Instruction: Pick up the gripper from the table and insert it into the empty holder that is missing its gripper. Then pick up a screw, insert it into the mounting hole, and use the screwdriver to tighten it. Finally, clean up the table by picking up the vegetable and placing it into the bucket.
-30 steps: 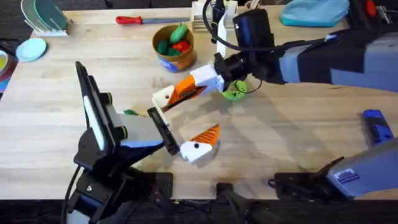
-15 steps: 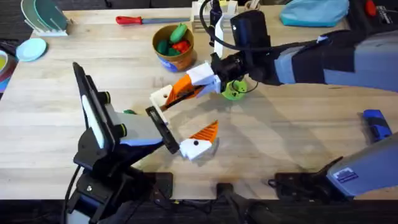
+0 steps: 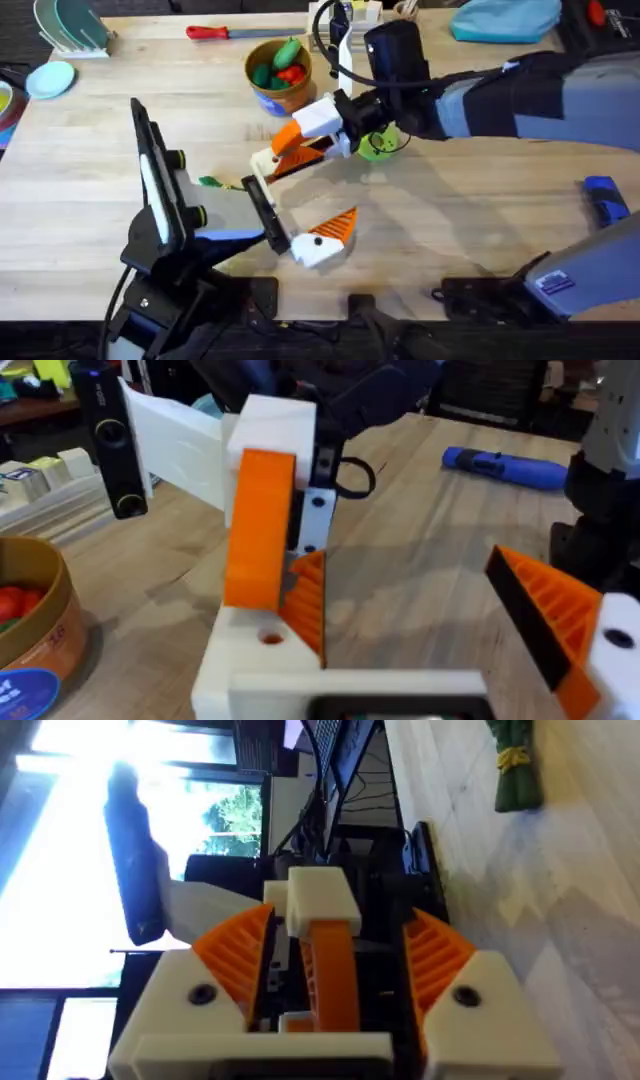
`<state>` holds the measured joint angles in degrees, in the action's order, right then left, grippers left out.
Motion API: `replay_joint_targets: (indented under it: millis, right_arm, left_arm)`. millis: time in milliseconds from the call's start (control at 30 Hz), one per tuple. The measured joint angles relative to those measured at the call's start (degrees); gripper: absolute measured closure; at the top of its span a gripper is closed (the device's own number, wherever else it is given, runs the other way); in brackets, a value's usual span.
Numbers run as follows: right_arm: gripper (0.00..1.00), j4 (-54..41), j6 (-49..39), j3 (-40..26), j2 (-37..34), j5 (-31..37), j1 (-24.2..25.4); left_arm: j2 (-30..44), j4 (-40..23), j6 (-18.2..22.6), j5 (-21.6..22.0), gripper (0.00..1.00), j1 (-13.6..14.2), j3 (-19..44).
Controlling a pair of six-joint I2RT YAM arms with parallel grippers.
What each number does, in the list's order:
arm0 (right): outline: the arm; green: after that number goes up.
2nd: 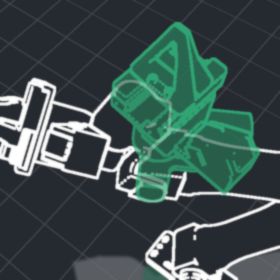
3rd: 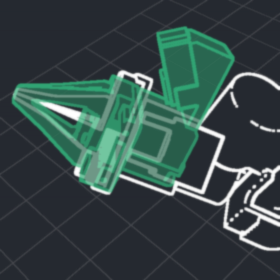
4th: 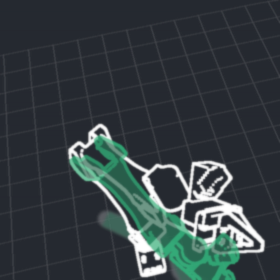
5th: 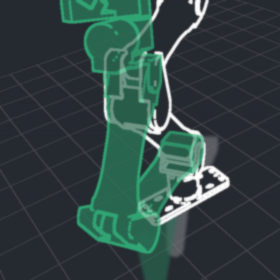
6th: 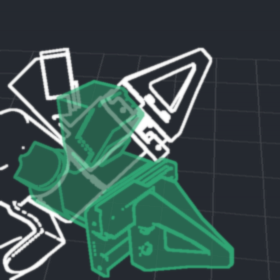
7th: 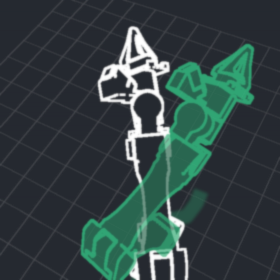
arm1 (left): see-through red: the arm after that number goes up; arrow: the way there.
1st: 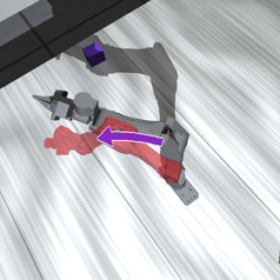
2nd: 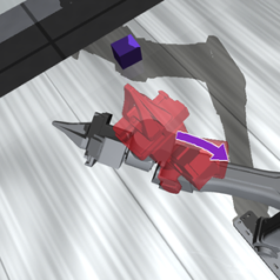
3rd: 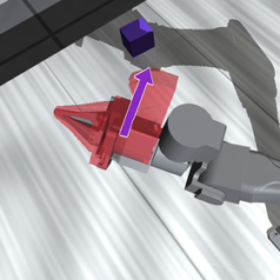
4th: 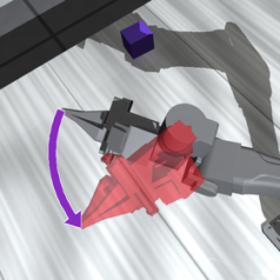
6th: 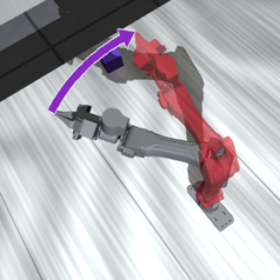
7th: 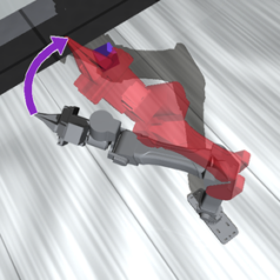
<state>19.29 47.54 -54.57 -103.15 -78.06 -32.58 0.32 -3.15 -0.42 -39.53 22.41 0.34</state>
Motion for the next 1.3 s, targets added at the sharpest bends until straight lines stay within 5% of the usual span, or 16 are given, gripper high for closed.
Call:
replay_joint_targets:
  millis: [167, 533, 767, 1000, 1167, 1300]
  right_arm:
    - [0.113, 0.02, -0.89, 0.0, 0.0, 0.16, 0.14]
    - [0.086, 5.25, -2.16, -1.18, 0.24, 4.43, 9.53]
    - [0.081, -5.56, -8.55, -2.34, 7.7, 13.33, 15.94]
    - [0.079, -40.75, -26.0, -3.15, 20.69, 33.36, 16.86]
    - [0.079, -55.35, -33.1, -4.35, 27.44, 55.99, 12.84]
    - [0.079, -59.87, -36.08, -4.52, 26.71, 67.96, 7.66]
  left_arm:
    - [0.0, -0.03, -0.01, -0.37, 0.008, 0.0, 0.0]
    - [-0.01, -0.03, -0.01, -0.64, 0.008, 0.0, 0.0]
    - [0.0, -0.05, -0.01, -1.02, 0.008, 0.0, 0.0]
    - [-0.01, -0.05, 0.01, -1.22, 0.007, 0.0, 0.0]
    - [-0.02, -0.05, -0.01, -1.22, 0.007, 0.0, 0.0]
    - [-0.01, -0.05, 0.0, -1.22, 0.007, 0.0, 0.0]
